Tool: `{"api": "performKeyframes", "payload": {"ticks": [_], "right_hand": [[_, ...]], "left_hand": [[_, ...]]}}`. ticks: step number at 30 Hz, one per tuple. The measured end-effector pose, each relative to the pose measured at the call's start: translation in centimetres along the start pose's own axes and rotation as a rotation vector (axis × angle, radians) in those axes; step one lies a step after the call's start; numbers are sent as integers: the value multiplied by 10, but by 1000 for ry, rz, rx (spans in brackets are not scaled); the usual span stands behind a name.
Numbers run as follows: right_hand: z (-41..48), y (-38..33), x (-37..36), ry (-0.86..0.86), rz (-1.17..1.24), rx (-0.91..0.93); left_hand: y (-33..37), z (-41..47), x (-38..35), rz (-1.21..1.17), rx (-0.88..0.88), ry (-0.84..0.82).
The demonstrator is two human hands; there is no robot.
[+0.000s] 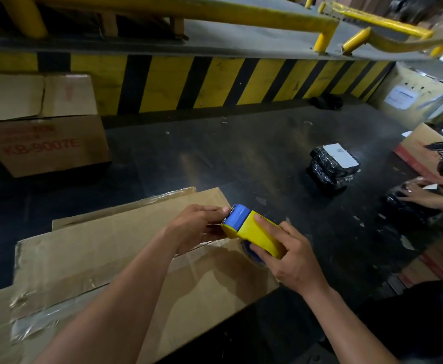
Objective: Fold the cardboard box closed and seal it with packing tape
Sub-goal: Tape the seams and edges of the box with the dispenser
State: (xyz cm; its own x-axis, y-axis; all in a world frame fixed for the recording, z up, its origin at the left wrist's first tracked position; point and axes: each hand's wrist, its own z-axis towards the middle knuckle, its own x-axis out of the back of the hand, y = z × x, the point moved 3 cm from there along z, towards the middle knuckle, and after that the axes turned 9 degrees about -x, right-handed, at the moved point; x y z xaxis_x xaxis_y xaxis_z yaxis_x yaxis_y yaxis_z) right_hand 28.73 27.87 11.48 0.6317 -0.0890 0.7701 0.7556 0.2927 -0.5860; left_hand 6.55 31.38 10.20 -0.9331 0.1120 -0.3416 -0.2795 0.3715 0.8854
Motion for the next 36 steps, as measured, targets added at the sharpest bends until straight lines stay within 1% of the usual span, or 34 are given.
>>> {"api": "performKeyframes", "payload": {"ticks": [3, 8, 11, 14, 17, 20, 28, 32, 36], "right_hand": [[2, -2, 5, 10, -1, 1], [4, -6, 10, 6, 29, 6], [6, -8, 8, -27, -11, 21], [5, -11, 3, -63, -30, 21], [2, -15, -3, -92, -14, 9], [1, -16, -5, -67, 11, -10], [11, -32, -6, -4, 45, -56], [18, -40, -6, -7, 80, -65], [20, -46, -4, -16, 82, -67]], "left_hand": [[2, 4, 2, -38, 48, -54], [4, 4, 2, -87, 64, -55], [6, 5, 8, 68, 25, -19], [11, 7, 13, 309, -22, -25], [13, 11, 14, 539, -17, -11], [10, 18, 14, 600, 13, -25], [24, 30, 23, 631, -53, -37], [32, 31, 25, 547, -89, -13], [36, 27, 32, 443, -34, -20]]}}
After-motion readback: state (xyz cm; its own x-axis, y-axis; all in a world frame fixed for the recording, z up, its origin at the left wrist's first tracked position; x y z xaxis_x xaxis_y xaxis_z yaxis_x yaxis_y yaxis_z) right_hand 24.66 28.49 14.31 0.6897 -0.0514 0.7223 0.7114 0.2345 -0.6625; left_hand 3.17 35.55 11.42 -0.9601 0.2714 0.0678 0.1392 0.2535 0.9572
